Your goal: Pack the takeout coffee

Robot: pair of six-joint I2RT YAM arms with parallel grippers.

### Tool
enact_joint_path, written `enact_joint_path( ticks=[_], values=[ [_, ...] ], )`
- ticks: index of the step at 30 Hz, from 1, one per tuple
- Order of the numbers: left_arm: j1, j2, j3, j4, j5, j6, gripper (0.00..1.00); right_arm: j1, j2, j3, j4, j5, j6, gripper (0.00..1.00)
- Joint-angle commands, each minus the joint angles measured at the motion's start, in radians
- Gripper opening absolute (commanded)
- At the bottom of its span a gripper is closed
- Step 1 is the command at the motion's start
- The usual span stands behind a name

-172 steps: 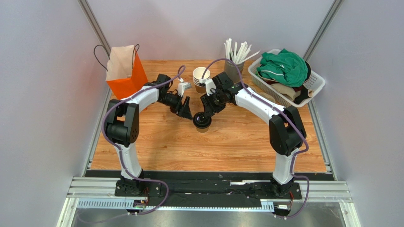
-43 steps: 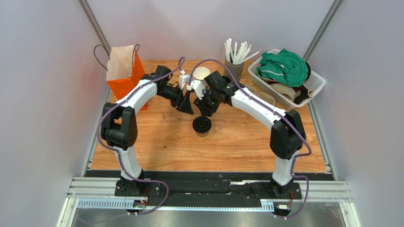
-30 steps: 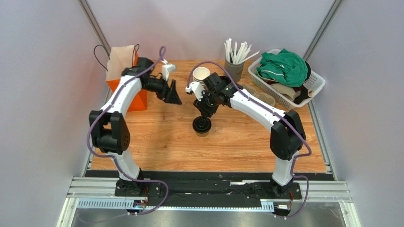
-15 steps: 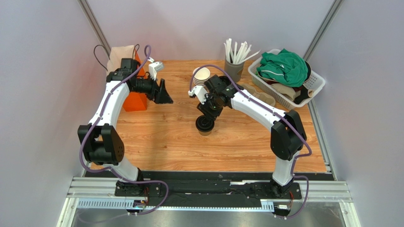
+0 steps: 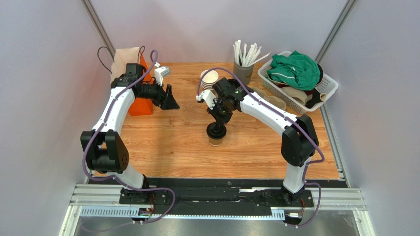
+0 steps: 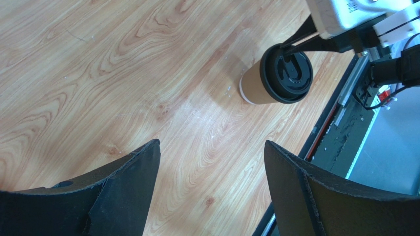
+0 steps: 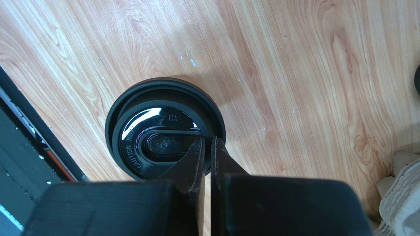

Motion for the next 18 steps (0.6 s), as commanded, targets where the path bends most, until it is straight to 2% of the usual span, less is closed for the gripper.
enact_joint_path(
  ticks=[1,11,18],
  values=[
    [0.006,-0.032,-0.009,0.037,0.008,0.006,0.86,0.003,-0.007,0.084,-0.046,-0.006,-0.056,0.00],
    [0.004,-0.041,-0.032,0.069,-0.001,-0.006,0.86,0.038,0.014,0.131,-0.182,-0.033,-0.316,0.00],
    [0.006,-0.029,-0.043,0.083,-0.005,-0.012,0.86,0.104,-0.088,-0.066,-0.052,0.009,-0.534,0.00]
  ],
)
